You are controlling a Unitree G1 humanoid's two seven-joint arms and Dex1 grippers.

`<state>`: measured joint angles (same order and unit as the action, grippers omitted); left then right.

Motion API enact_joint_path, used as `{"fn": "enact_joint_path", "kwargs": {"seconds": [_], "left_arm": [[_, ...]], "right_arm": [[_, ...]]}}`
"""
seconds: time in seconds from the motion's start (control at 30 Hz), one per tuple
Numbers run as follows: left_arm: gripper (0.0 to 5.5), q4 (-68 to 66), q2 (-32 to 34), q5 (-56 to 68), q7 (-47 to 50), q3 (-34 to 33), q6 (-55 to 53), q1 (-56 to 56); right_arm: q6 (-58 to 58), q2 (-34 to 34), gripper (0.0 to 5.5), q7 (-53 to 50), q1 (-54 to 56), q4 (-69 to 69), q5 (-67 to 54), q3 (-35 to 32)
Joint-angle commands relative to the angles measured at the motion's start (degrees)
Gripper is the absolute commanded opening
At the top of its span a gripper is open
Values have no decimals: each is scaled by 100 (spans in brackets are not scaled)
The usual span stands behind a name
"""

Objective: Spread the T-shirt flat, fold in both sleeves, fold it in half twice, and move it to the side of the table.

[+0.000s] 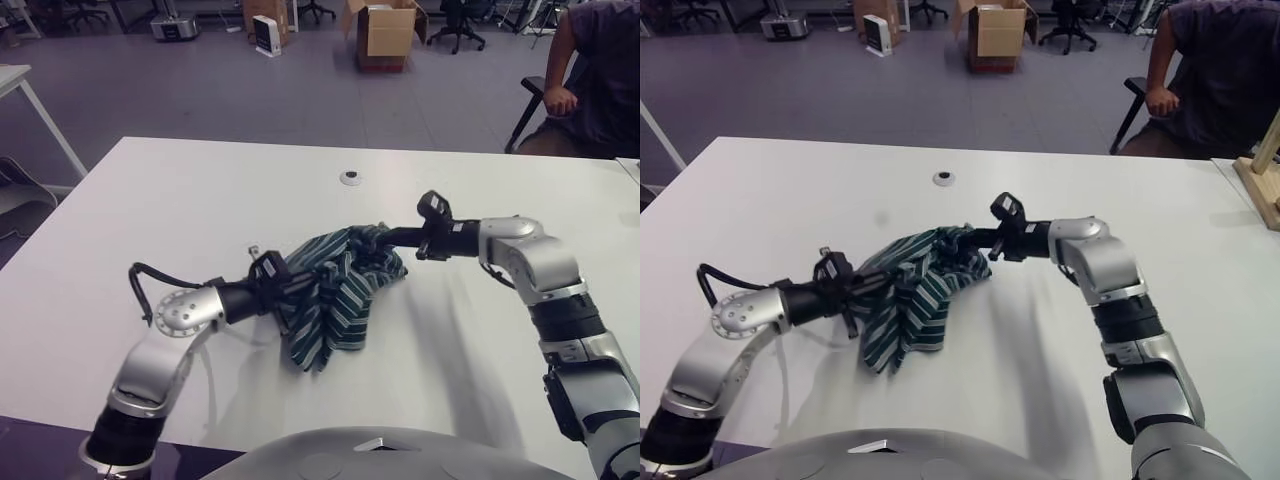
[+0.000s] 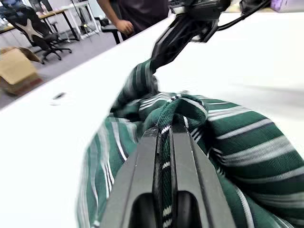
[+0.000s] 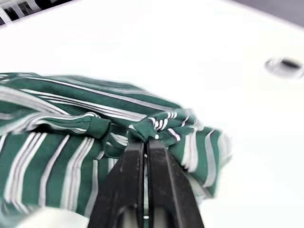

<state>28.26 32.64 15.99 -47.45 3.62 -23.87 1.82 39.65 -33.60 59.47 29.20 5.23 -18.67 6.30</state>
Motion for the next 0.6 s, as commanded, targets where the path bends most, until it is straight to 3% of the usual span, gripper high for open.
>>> {"fn": "enact_joint_path", "kwargs": {"seconds": [0.03,0.1,0.23,0.43,0.6], "left_arm": [[0,-138,521,327,-385,-461,-62,-147],[0,-16,614,584,-555,-514,-130,-143],[88,376,789,665,-812,-93,-172,199],[191,-52,931,483,-756,-215,62,349],[269,405,515,-348,-173,814,400,401]], "right_arm": [[-248,-393,0,254,543,281,-161,-428],[-307,-460,0,311,644,360,-201,-500],[-286,-451,0,415,492,137,-294,-435],[22,-314,0,284,852,418,-598,-791],[597,-357,0,178,1220,155,-1135,-1119]]}}
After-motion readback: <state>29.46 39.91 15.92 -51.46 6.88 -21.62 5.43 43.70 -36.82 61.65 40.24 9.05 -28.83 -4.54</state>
